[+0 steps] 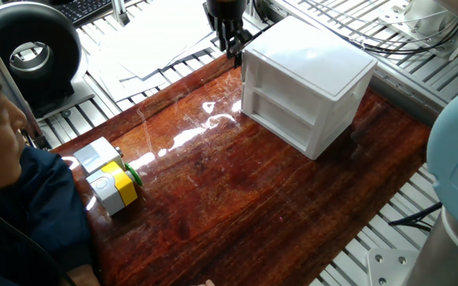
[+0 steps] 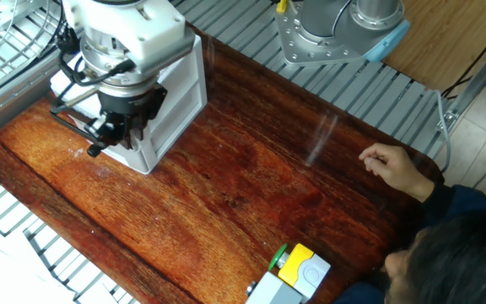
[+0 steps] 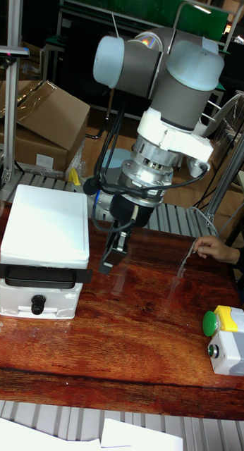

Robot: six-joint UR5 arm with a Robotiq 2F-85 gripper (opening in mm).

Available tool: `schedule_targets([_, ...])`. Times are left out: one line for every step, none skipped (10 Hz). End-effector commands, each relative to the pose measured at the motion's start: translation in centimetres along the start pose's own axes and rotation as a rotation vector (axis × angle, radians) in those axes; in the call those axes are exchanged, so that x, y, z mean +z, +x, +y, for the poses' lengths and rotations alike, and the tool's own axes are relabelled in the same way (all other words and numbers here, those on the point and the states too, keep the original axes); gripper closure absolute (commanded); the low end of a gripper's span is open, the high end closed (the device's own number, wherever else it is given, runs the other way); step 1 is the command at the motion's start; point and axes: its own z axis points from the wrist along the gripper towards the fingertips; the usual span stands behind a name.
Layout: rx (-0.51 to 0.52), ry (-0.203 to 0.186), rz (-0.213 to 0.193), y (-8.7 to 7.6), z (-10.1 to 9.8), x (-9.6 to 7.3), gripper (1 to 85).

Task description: Take something out of a drawer

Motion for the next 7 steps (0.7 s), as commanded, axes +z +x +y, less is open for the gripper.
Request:
schedule_targets([-0.071,-0.007,-0.072,-1.2,0.2,0.8,56.7])
schedule_targets([-0.094,0.001,-0.084,-1.0,0.0,1.2,56.7])
schedule_targets([-0.112,0.003,-0.083,-0.5,-0.1,1.2,56.7])
schedule_targets([-0.125,0.002,-0.082,0.1,-0.2,1.0,56.7])
schedule_targets([-0.133,0.001,-0.085,0.5,-0.1,1.0,56.7])
schedule_targets([-0.133,-0.007,-0.099,0.8,0.2,1.2,56.7])
schedule_targets([-0.126,-0.011,-0.104,1.1,0.5,1.3,56.7])
